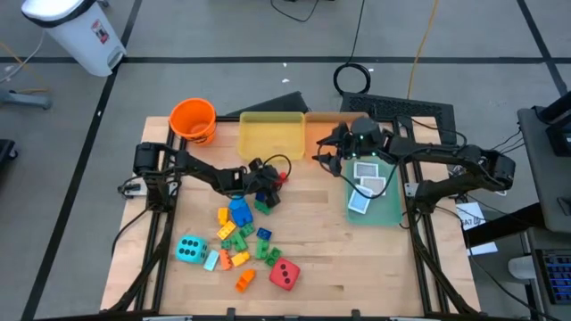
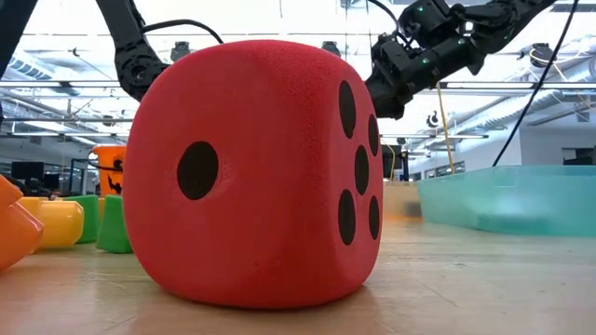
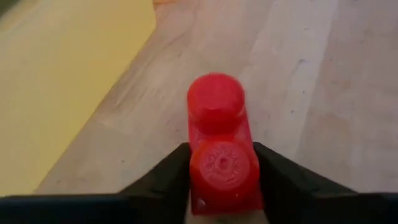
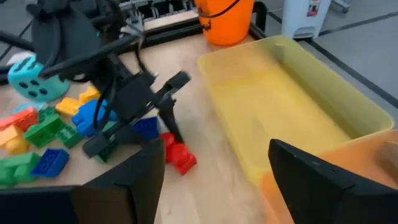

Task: Pick & Place Toys
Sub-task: Put the red game piece into the orange bin

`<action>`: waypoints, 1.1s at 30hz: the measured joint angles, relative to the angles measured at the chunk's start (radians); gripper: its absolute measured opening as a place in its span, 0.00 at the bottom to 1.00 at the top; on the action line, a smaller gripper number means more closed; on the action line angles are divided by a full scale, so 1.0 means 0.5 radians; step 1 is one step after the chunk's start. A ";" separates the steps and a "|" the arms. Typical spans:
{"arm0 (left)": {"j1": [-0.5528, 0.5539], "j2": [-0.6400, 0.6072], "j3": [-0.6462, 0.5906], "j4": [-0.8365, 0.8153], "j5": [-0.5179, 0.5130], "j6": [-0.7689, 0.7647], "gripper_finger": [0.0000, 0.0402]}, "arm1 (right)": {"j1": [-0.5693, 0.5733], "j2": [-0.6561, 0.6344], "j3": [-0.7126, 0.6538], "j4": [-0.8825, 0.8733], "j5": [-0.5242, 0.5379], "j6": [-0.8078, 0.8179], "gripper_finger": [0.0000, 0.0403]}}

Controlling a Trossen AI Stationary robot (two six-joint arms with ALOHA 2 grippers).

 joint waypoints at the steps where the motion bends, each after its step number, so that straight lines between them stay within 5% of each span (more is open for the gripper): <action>1: 0.000 0.000 0.009 -0.003 0.001 0.001 0.33 | 0.017 0.000 0.000 -0.010 0.000 -0.008 0.63; 14: -0.115 -0.143 0.236 0.000 0.293 0.142 0.34 | 0.365 0.000 -0.070 -0.216 0.000 -0.336 0.63; 24: -0.251 -0.207 0.516 -0.052 0.291 0.392 0.34 | 0.532 0.033 -0.394 0.583 -0.039 -0.325 0.63; 33: -0.260 -0.207 0.553 -0.081 0.290 0.406 0.34 | 0.549 0.241 -0.410 0.840 -0.066 -0.168 0.60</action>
